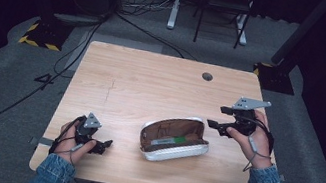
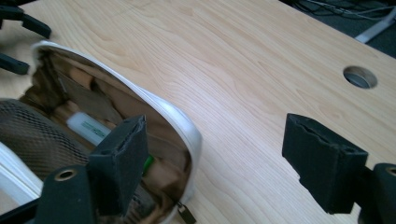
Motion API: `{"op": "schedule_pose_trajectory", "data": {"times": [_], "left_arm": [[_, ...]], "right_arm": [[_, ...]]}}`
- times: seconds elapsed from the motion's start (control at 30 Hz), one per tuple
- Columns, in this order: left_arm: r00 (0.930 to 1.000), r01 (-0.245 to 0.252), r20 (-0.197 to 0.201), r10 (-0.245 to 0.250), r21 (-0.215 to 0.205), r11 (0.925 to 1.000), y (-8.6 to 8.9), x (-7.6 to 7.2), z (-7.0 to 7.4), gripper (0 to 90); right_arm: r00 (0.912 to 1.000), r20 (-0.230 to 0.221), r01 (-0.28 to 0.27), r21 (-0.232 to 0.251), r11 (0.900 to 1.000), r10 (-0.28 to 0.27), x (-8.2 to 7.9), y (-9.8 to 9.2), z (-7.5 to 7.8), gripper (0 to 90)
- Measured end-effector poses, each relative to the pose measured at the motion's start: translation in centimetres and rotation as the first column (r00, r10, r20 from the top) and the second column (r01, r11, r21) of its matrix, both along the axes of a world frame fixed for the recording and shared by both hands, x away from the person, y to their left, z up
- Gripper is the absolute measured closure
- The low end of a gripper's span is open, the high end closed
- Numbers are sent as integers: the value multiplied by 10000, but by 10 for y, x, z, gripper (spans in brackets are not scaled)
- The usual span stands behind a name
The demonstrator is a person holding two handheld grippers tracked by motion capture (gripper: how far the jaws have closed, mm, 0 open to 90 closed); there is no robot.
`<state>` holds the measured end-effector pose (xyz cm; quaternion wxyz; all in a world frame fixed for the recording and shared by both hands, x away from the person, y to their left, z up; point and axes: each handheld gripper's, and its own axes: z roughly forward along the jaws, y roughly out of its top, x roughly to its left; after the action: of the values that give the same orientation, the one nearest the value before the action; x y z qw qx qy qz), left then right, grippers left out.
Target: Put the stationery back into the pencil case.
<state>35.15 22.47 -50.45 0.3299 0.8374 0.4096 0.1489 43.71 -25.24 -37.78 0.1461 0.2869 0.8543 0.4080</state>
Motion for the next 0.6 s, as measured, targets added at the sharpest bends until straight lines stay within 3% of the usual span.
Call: {"op": "schedule_pose_trajectory", "data": {"times": [0.3, 0.6], "left_arm": [[10000, 0, 39, 0, 42, 10000, 1, 1, 0, 65], [10000, -3, 11, 3, 14, 10000, 1, 2, 0, 64]], "right_arm": [[9960, -228, 859, -54, 9963, -860, 8, -29, -16, 222], [9852, -580, 1599, -225, 9869, -1610, 13, -54, -36, 211]]}}
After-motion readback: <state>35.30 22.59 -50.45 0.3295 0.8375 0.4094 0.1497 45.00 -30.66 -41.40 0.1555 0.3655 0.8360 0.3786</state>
